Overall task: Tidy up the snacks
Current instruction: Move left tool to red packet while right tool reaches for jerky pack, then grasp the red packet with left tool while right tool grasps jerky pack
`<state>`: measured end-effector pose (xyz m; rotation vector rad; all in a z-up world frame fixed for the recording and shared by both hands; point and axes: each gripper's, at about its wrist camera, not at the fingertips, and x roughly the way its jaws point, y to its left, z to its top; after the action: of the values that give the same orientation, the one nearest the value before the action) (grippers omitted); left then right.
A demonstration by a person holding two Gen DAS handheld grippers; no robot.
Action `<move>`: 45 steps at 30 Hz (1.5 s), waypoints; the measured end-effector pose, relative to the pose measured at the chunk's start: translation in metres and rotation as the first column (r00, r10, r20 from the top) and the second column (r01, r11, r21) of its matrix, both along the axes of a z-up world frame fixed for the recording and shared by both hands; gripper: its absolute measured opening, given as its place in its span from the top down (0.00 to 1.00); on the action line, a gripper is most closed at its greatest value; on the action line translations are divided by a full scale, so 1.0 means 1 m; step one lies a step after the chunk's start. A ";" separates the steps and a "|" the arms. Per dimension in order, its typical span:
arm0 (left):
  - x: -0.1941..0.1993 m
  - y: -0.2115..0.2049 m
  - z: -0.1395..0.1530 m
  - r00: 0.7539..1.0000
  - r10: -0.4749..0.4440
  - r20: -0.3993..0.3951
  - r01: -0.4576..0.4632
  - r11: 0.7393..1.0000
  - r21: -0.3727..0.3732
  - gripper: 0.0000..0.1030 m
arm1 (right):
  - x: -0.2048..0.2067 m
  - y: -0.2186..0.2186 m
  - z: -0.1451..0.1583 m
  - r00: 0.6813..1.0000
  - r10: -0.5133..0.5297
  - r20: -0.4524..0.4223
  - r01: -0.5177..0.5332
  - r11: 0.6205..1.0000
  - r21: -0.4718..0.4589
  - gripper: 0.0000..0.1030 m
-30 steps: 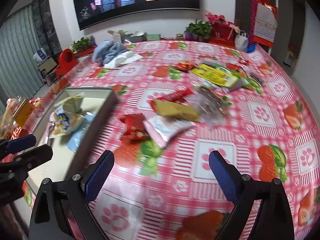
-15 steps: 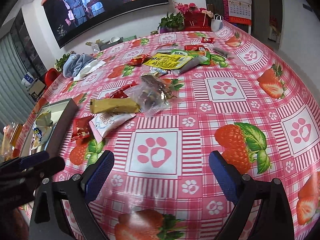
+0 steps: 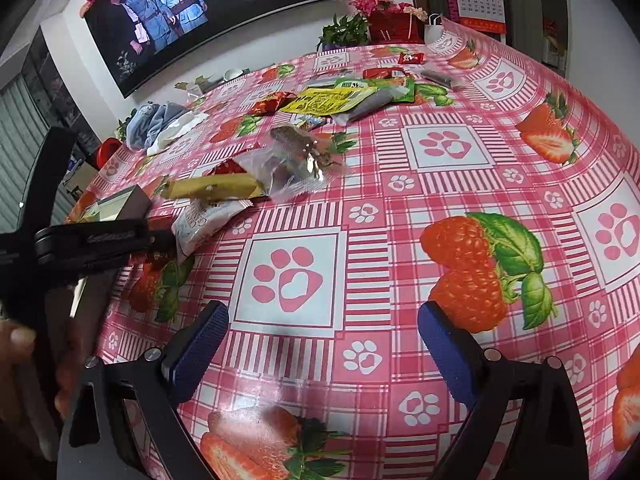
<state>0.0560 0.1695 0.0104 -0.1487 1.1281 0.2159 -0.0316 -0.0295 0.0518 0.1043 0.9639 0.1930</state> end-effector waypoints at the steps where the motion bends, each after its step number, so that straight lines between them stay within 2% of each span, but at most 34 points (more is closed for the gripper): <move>1: 0.001 -0.001 0.001 1.000 -0.016 0.005 0.016 1.000 0.002 0.62 | 0.000 0.000 -0.001 1.000 0.002 -0.002 -0.002 1.000 0.002 0.06; 3: -0.001 -0.005 0.001 0.999 -0.039 0.005 0.039 0.999 0.018 0.66 | -0.001 0.000 0.001 1.000 0.004 -0.001 -0.004 1.000 0.002 0.06; 6: -0.014 -0.008 0.002 0.998 -0.057 0.013 0.057 0.998 0.031 0.67 | -0.003 -0.003 0.008 1.000 0.011 0.005 -0.011 1.000 0.008 0.06; 8: -0.034 -0.014 0.003 0.996 -0.086 0.022 0.086 0.996 0.010 0.67 | -0.002 -0.004 0.018 0.999 0.028 0.016 -0.028 1.000 0.002 0.06; 12: -0.072 -0.034 0.003 0.984 -0.169 0.055 0.167 0.985 0.044 0.67 | 0.011 0.000 0.038 0.996 0.077 0.042 -0.074 0.995 -0.066 0.06; 16: -0.083 -0.036 0.001 0.976 -0.197 0.094 0.194 0.980 0.042 0.67 | 0.051 0.008 0.040 0.995 0.094 0.018 -0.092 0.992 -0.091 0.06; 21: -0.082 -0.034 0.000 0.971 -0.214 0.108 0.211 0.977 0.040 0.67 | 0.113 0.036 0.022 0.991 0.121 -0.053 -0.129 0.974 -0.187 0.07; 25: -0.084 -0.033 0.000 0.966 -0.226 0.126 0.222 0.974 0.043 0.67 | 0.147 0.043 0.016 0.994 0.090 -0.063 -0.100 0.981 -0.165 0.07; 27: -0.085 -0.033 -0.001 0.965 -0.227 0.129 0.223 0.974 0.044 0.67 | 0.161 0.055 0.001 0.985 0.121 -0.120 -0.146 0.962 -0.230 0.30; 28: -0.085 -0.033 -0.001 0.965 -0.227 0.130 0.223 0.974 0.044 0.67 | 0.165 0.058 -0.005 0.981 0.139 -0.138 -0.168 0.959 -0.227 0.31; 29: -0.086 -0.033 -0.001 0.965 -0.227 0.132 0.223 0.974 0.044 0.67 | 0.166 0.057 -0.007 0.981 0.145 -0.132 -0.168 0.967 -0.193 0.38; 30: -0.086 -0.033 -0.001 0.965 -0.226 0.135 0.223 0.974 0.043 0.67 | 0.165 0.057 -0.006 0.980 0.154 -0.124 -0.175 0.967 -0.183 0.59; 31: -0.086 -0.033 -0.001 0.965 -0.226 0.136 0.222 0.974 0.043 0.67 | 0.163 0.057 -0.005 0.979 0.161 -0.124 -0.181 0.968 -0.172 0.67; 32: -0.086 -0.032 -0.001 0.965 -0.225 0.135 0.221 0.974 0.043 0.67 | 0.159 0.056 -0.004 0.978 0.156 -0.139 -0.179 0.970 -0.167 0.85; 35: -0.086 -0.033 0.000 0.967 -0.219 0.129 0.216 0.976 0.044 0.67 | 0.138 0.045 0.001 0.983 0.141 -0.120 -0.157 0.978 -0.138 0.90; 41: -0.092 -0.037 0.001 0.967 -0.224 0.121 0.224 0.975 0.016 0.66 | 0.070 0.018 0.023 0.993 0.110 -0.048 -0.114 0.990 -0.085 0.90; 45: -0.102 -0.044 0.001 0.959 -0.256 0.124 0.253 0.967 0.033 0.67 | 0.023 0.004 0.023 0.994 0.092 -0.060 -0.096 0.994 -0.061 0.89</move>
<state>-0.0459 0.1255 0.0111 -0.0012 1.0068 -0.0142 -0.0090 -0.0250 0.0747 0.0055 1.0319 0.2465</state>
